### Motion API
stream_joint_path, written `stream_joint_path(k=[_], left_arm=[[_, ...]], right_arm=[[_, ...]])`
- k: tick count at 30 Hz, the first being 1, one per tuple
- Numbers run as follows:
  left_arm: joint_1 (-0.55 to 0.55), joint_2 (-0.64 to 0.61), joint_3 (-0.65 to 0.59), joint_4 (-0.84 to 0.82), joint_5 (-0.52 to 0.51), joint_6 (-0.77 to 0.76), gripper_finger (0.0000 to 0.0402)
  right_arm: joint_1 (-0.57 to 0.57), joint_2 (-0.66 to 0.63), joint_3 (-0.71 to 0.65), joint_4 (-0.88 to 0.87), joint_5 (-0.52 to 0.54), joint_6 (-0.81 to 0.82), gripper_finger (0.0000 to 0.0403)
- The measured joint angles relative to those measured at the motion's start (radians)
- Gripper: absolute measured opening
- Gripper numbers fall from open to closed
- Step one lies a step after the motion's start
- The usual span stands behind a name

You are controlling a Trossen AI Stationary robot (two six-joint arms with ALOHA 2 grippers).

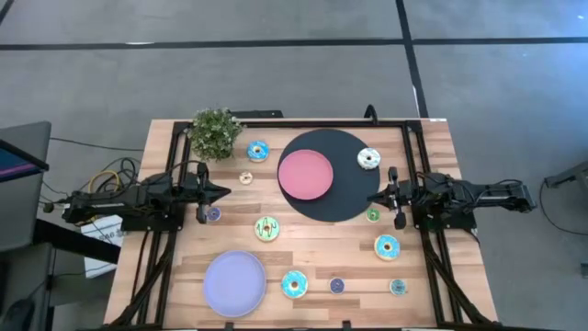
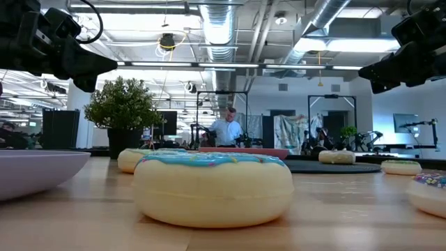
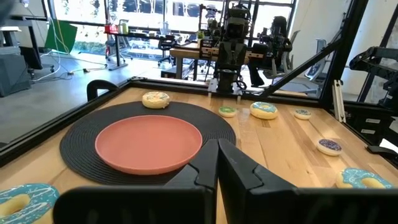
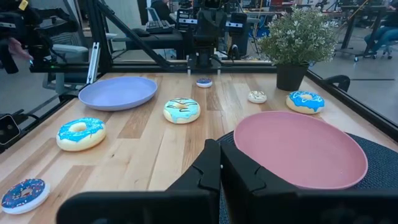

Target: Pick & Place donuts

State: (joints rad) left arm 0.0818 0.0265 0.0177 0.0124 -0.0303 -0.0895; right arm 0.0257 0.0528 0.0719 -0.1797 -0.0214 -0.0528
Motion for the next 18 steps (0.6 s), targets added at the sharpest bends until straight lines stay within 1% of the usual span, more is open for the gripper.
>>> stream_joint_path(k=[6,10,15,18], left_arm=[[0.0,0.0,0.0,0.001,0.0,-0.001,0.0],[0.0,0.0,0.0,0.005,-0.037,0.051,0.0],[0.0,0.0,0.0,0.007,-0.031,0.027,0.0],[0.0,0.0,-0.002,0.038,-0.06,0.021,0.0004]], right_arm=[[0.0,0.0,0.0,0.0,0.0,0.0,0.0],[0.0,0.0,0.0,0.0,0.0,0.0,0.0],[0.0,0.0,0.0,0.0,0.0,0.0,0.0],[0.0,0.0,0.0,0.0,0.0,0.0,0.0]])
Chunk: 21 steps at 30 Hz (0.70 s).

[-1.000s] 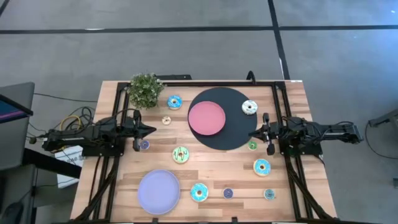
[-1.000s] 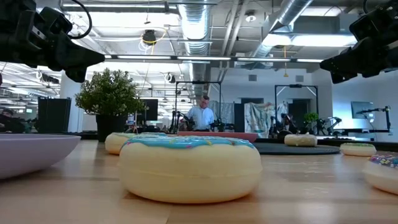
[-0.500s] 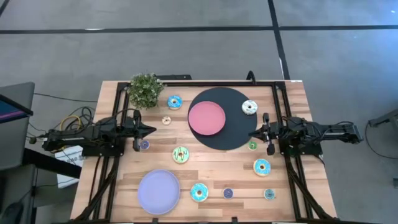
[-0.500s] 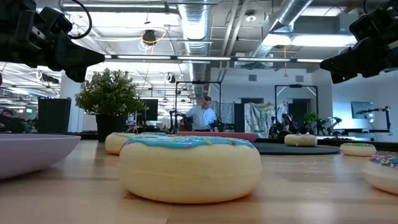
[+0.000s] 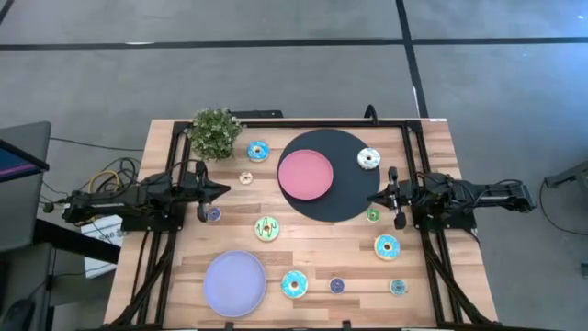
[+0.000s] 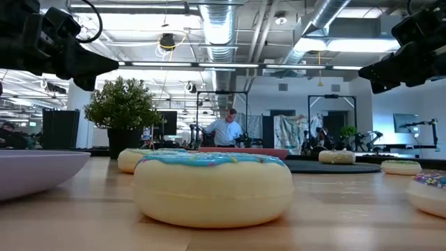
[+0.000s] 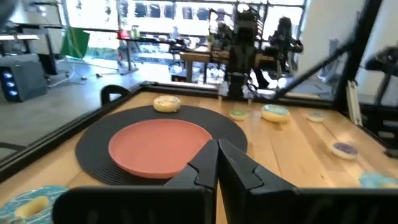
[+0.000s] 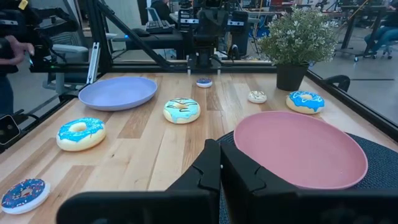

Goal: Pick & Place donuts
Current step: Put the big blue donut on the pink plate

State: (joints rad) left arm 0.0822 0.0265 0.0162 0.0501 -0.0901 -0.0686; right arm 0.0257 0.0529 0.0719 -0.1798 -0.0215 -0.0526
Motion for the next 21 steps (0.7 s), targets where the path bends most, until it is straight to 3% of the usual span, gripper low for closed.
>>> stream_joint_path(k=[4,10,15,21], left_arm=[[0.0,0.01,0.003,0.122,-0.046,-0.045,0.005],[0.0,0.166,0.124,0.223,-0.112,-0.008,0.018],[-0.003,0.458,0.338,0.283,-0.125,-0.013,0.0272],[-0.004,0.838,0.626,0.27,-0.145,-0.102,0.0327]], right_arm=[[0.0,0.0,0.0,0.0,0.0,0.0,0.0],[0.0,0.0,0.0,0.0,0.0,0.0,0.0],[0.0,0.0,0.0,0.0,0.0,0.0,0.0],[0.0,0.0,0.0,0.0,0.0,0.0,0.0]])
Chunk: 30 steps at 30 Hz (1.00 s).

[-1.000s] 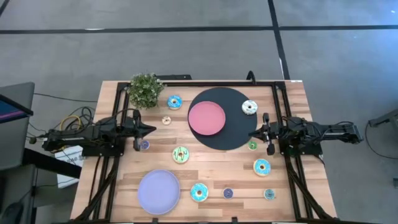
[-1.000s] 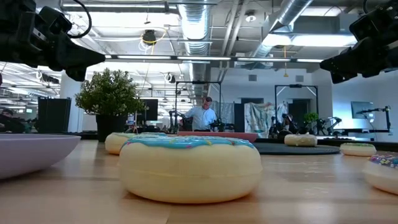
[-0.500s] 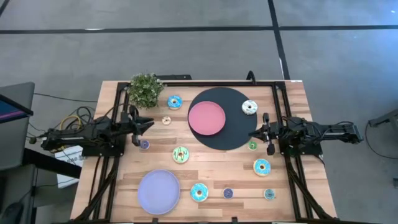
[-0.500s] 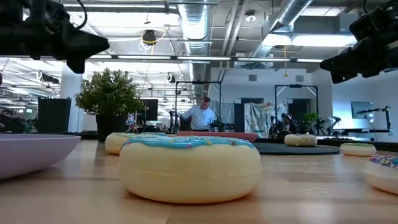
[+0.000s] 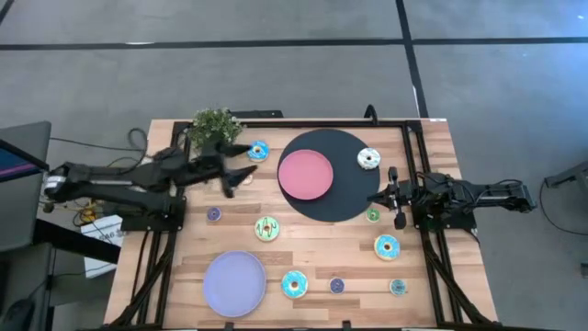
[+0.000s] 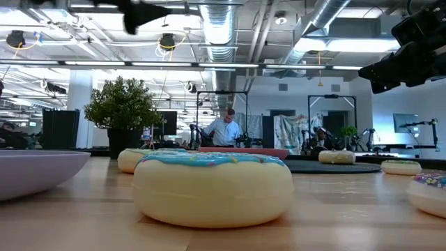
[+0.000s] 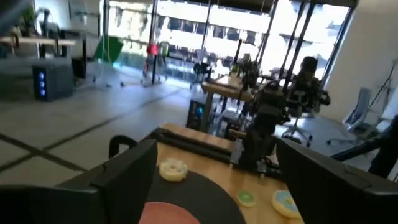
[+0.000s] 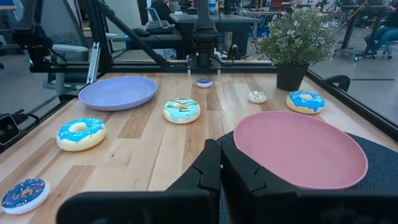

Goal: Pick & Place donuts
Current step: Put the big blue donut on the pink plate

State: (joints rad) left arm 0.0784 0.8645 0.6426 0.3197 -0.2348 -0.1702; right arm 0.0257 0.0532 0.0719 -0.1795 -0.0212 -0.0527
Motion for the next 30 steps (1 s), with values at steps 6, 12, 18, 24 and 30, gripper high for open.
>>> stream_joint_path(k=[6,12,18,24,30], left_arm=[[0.004,0.272,0.253,-0.152,-0.067,-0.085,0.0336],[0.097,0.513,0.591,-0.759,-0.092,-0.169,0.0336],[0.209,0.788,0.842,-1.159,-0.002,-0.143,0.0336],[0.323,0.99,0.919,-1.295,0.165,-0.092,0.0336],[0.41,1.069,0.92,-1.31,0.171,-0.038,0.0336]], right_arm=[[0.0,0.0,0.0,0.0,0.0,0.0,0.0],[0.0,0.0,0.0,0.0,0.0,0.0,0.0],[0.0,0.0,0.0,0.0,0.0,0.0,0.0],[0.0,0.0,0.0,0.0,0.0,0.0,0.0],[0.0,0.0,0.0,0.0,0.0,0.0,0.0]])
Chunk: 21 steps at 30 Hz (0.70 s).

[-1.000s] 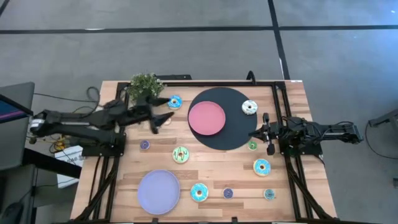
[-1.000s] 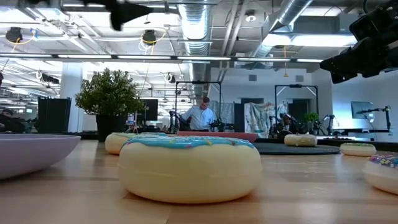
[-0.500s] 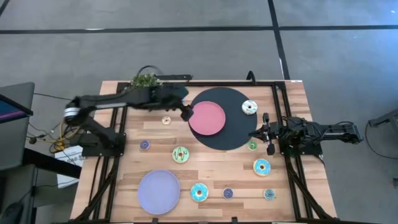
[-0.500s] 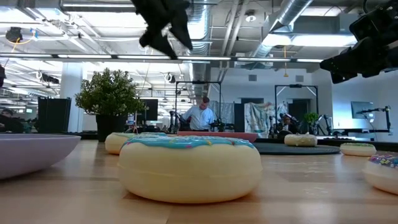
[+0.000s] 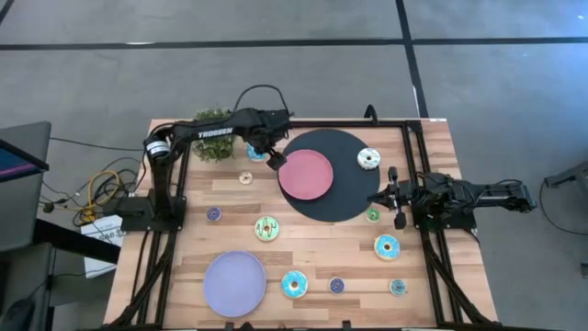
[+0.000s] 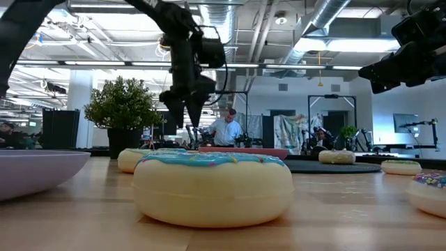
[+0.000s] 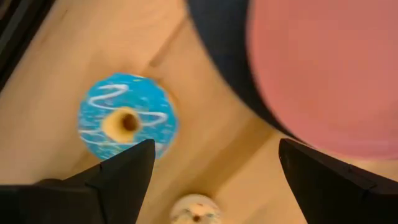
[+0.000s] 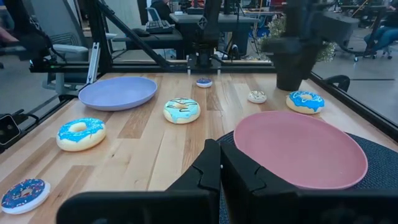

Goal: Pick & Place donuts
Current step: Put the big blue donut on the pink plate

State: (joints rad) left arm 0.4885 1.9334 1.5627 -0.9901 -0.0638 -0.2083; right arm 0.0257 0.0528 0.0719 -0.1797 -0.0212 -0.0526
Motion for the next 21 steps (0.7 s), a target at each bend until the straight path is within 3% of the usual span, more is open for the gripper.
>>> stream_joint_path(k=[9,21], left_arm=[[0.067,0.101,-0.001,0.012,0.025,0.056,0.0336],[0.089,0.135,-0.001,0.057,-0.043,0.032,0.0336]], right_arm=[[0.0,0.0,0.0,0.0,0.0,0.0,0.0],[0.0,0.0,0.0,0.0,0.0,0.0,0.0]])
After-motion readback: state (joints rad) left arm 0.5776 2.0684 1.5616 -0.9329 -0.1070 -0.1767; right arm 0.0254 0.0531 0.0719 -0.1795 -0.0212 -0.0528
